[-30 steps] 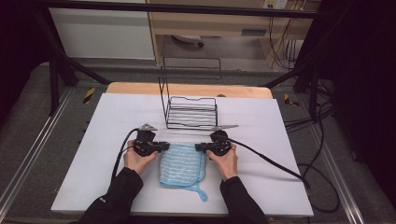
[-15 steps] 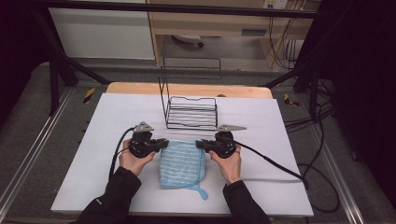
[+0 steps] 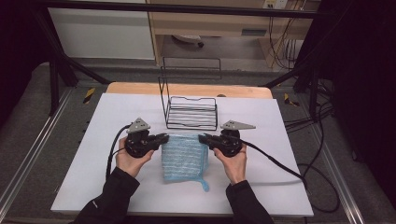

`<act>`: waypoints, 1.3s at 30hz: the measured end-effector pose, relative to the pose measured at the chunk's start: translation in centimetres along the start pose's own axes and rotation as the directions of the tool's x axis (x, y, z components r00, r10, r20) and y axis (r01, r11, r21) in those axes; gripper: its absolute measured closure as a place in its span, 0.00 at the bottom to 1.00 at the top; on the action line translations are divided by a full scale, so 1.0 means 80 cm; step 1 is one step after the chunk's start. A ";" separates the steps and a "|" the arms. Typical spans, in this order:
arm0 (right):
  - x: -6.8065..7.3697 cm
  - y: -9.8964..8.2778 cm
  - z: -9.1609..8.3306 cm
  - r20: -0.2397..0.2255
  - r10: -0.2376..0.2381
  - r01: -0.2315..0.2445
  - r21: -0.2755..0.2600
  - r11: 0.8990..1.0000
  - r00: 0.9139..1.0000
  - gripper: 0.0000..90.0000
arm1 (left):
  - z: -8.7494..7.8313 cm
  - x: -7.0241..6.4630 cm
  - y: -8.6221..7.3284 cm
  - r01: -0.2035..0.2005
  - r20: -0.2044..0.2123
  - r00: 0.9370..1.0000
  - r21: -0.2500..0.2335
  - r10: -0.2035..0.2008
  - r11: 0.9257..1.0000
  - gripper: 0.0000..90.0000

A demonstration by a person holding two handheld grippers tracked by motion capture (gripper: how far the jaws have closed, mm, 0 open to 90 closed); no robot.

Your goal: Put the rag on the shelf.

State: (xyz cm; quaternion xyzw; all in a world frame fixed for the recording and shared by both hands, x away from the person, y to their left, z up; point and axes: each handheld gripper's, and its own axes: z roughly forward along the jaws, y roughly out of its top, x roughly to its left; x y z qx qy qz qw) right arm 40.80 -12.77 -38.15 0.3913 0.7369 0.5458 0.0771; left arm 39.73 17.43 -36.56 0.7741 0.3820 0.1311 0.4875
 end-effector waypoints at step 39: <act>0.049 0.069 -0.065 0.090 -0.176 0.193 -0.251 0.948 0.980 0.91 | -0.044 -0.029 0.070 -0.069 -0.015 0.998 -0.259 0.067 0.963 0.91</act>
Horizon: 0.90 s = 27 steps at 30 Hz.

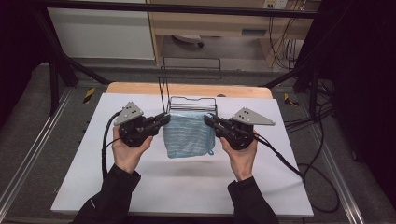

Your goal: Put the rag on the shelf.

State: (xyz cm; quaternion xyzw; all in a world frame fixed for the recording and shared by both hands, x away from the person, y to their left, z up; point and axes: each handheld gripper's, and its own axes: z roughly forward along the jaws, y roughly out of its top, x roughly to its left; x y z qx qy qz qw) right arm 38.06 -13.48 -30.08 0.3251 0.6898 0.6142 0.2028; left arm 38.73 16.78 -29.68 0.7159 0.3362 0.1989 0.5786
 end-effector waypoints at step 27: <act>0.000 0.064 -0.002 0.075 -0.050 0.060 -0.135 0.989 0.996 0.91 | 0.009 0.004 0.063 -0.037 -0.032 0.999 -0.167 0.032 0.985 0.92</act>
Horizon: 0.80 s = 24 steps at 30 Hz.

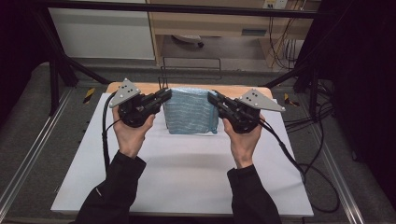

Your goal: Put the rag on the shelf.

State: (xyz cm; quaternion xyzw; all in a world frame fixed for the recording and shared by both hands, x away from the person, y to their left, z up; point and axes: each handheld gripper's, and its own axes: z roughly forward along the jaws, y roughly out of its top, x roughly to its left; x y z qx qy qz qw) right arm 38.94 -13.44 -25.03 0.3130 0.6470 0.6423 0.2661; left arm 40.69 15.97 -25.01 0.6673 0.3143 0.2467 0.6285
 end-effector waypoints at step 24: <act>-0.009 0.072 0.020 0.044 -0.058 0.062 -0.079 0.995 0.997 0.91 | 0.015 0.010 0.065 -0.009 -0.015 1.000 -0.120 0.008 0.993 0.92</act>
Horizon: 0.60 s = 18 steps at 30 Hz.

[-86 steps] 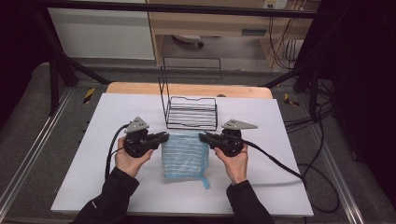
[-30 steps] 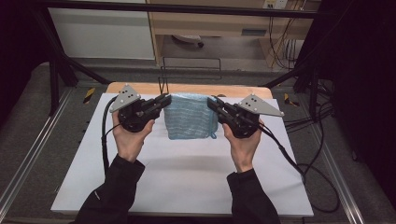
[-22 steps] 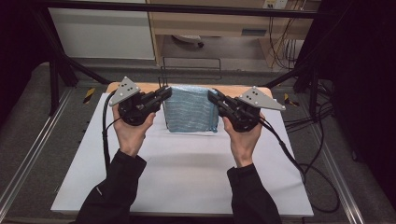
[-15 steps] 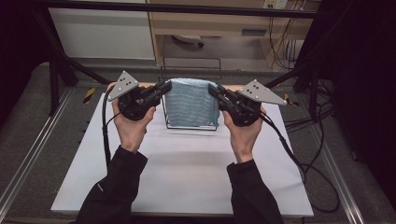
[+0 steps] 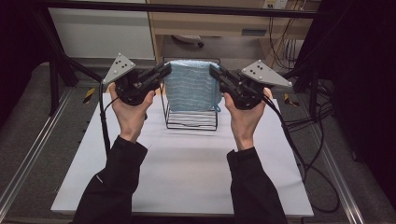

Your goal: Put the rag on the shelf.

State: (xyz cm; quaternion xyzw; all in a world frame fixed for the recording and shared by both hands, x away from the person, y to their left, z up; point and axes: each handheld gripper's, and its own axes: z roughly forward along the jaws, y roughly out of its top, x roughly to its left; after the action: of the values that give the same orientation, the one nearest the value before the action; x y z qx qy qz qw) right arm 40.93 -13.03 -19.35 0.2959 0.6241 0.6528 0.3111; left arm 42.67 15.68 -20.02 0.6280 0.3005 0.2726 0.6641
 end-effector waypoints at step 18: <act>-0.011 0.050 0.022 0.014 -0.037 0.038 -0.050 0.998 0.999 0.91 | 0.019 0.008 0.047 -0.011 -0.028 1.000 -0.062 0.009 0.998 0.92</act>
State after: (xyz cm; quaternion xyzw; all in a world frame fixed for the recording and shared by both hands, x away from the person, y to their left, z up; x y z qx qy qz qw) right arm 42.72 -12.72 -15.28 0.2805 0.6110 0.6604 0.3346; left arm 44.33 15.37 -16.29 0.6046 0.2979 0.2937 0.6778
